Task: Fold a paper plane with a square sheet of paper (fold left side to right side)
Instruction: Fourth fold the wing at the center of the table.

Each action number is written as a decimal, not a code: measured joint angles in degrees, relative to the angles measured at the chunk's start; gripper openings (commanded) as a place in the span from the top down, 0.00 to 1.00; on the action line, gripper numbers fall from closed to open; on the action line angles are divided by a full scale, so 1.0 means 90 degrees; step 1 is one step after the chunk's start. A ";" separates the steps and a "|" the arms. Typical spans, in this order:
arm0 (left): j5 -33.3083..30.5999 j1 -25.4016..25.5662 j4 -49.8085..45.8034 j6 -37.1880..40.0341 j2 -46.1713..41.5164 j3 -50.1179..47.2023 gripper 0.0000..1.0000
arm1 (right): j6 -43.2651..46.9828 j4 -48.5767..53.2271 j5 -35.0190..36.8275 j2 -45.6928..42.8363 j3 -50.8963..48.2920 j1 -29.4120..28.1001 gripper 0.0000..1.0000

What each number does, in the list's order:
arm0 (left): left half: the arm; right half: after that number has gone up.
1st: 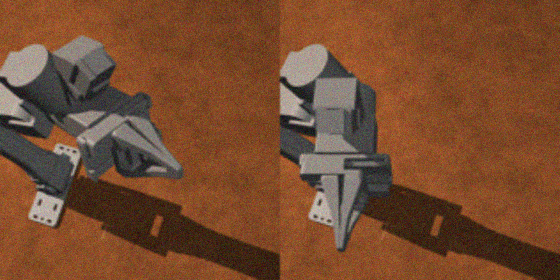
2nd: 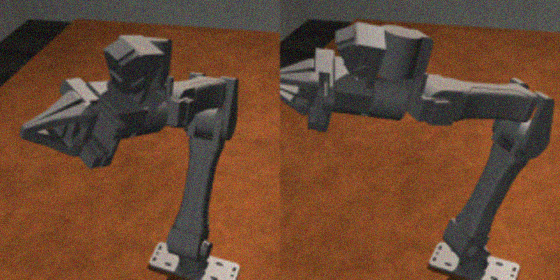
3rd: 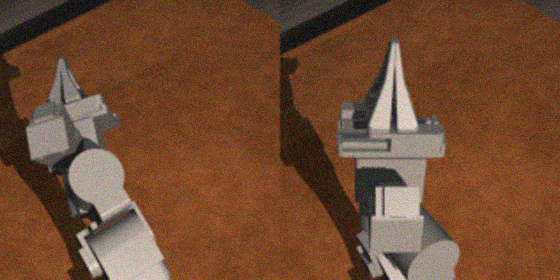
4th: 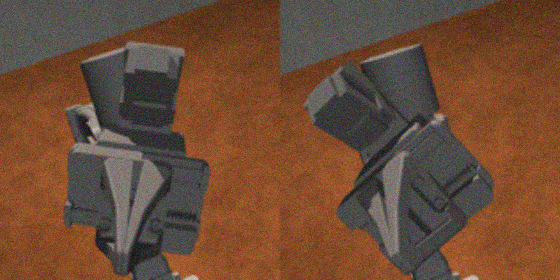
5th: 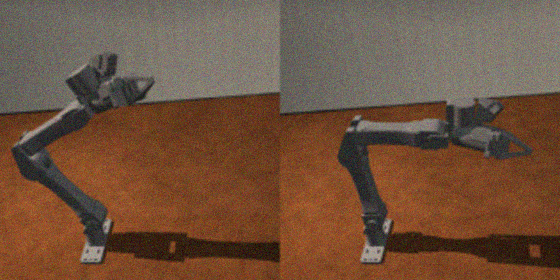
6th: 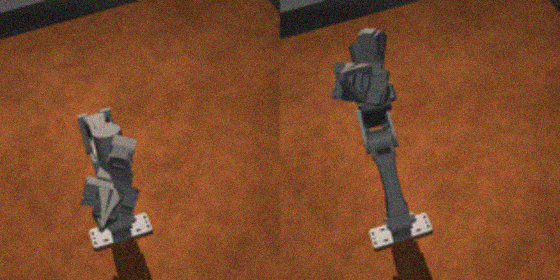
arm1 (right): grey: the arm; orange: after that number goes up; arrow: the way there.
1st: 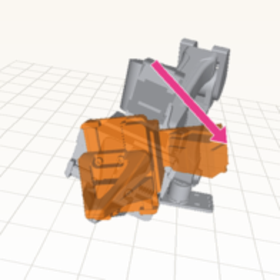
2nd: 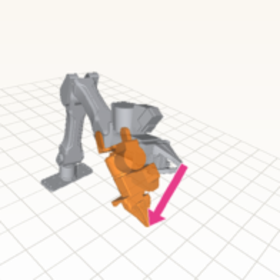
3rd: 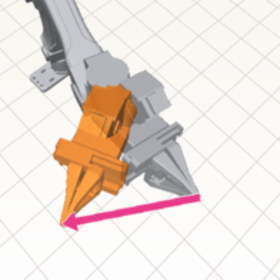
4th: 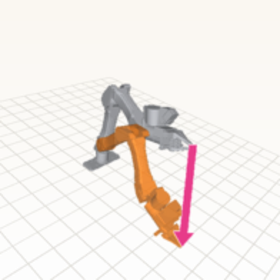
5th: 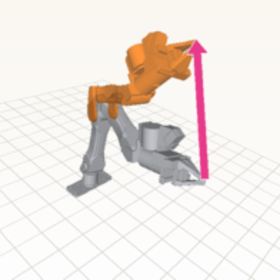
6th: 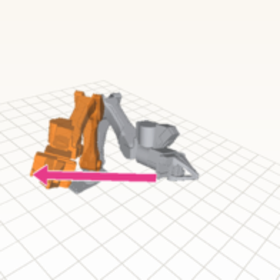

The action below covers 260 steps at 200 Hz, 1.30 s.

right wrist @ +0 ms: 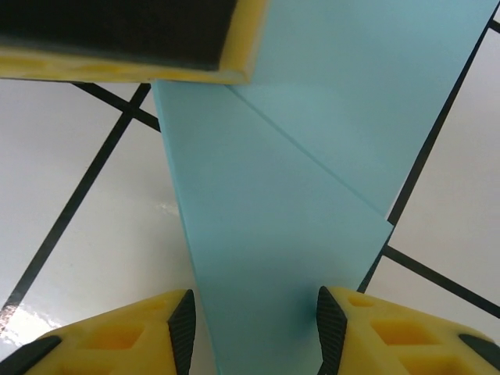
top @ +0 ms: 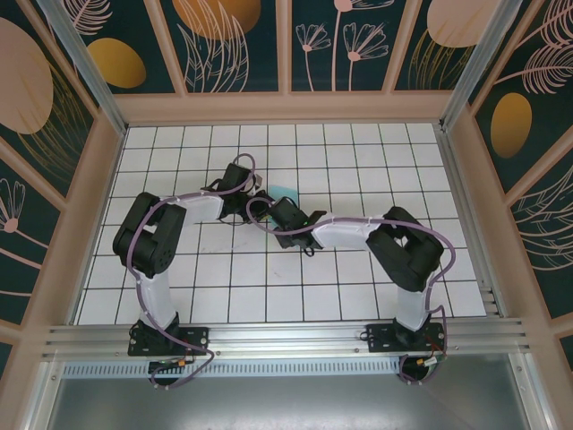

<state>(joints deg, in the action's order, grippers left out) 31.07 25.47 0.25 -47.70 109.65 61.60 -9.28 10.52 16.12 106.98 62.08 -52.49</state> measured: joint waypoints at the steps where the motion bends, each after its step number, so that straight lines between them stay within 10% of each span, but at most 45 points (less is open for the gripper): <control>1: 0.0000 0.0000 0.0000 0.0002 0.0000 0.0000 0.83 | -0.0002 0.0002 0.0005 0.0002 0.0000 0.0000 0.56; 148: -0.0233 -0.0053 -0.0391 0.0189 -0.0236 0.0092 0.54 | -0.0051 -0.0078 0.0044 0.0121 0.0036 0.0039 0.88; 202: -0.0503 -0.0415 -0.0789 0.0437 -0.0736 0.0092 0.28 | -0.0107 -0.0624 -0.0342 0.0066 0.0036 0.0112 0.90; 260: -0.0505 -0.0505 -0.0673 0.0437 -0.1173 0.0155 0.27 | -0.0121 -0.0425 -0.0542 0.0080 -0.0041 0.0175 0.90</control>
<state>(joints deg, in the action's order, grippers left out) 26.52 20.93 -5.80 -43.77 99.09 63.00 -10.37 6.70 11.25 107.70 61.71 -50.92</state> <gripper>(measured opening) 0.741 0.103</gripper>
